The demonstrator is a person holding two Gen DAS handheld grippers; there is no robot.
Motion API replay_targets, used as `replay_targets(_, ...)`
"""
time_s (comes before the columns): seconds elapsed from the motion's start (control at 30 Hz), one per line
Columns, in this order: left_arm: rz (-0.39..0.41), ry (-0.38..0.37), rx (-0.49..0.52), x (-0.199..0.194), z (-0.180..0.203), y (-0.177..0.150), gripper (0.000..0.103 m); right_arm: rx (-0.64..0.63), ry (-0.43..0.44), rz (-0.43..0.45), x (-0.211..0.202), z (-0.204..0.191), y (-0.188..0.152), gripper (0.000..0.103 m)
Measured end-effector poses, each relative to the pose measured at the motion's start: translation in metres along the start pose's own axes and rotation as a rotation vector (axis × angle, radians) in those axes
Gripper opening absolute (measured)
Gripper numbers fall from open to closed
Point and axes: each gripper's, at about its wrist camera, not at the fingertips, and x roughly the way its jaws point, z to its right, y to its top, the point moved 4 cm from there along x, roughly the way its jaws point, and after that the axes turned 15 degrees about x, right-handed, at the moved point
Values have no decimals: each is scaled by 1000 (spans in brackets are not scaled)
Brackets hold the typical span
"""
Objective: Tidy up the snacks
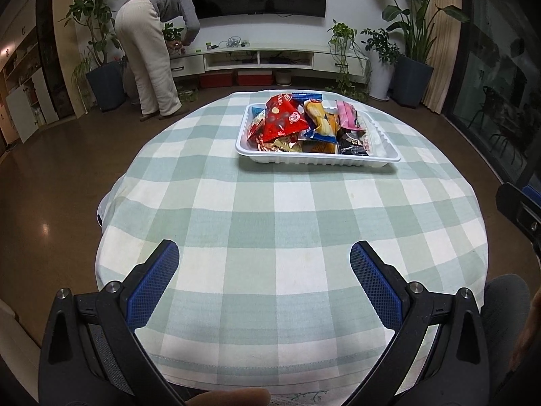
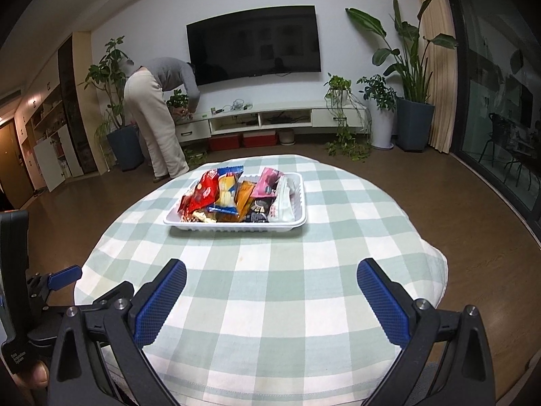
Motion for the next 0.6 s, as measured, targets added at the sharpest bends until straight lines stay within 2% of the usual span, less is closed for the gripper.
replay_targets(0.6, -11, 2, -2, 6, 0, -5, 103, -11, -4, -22, 5, -3, -9, 103)
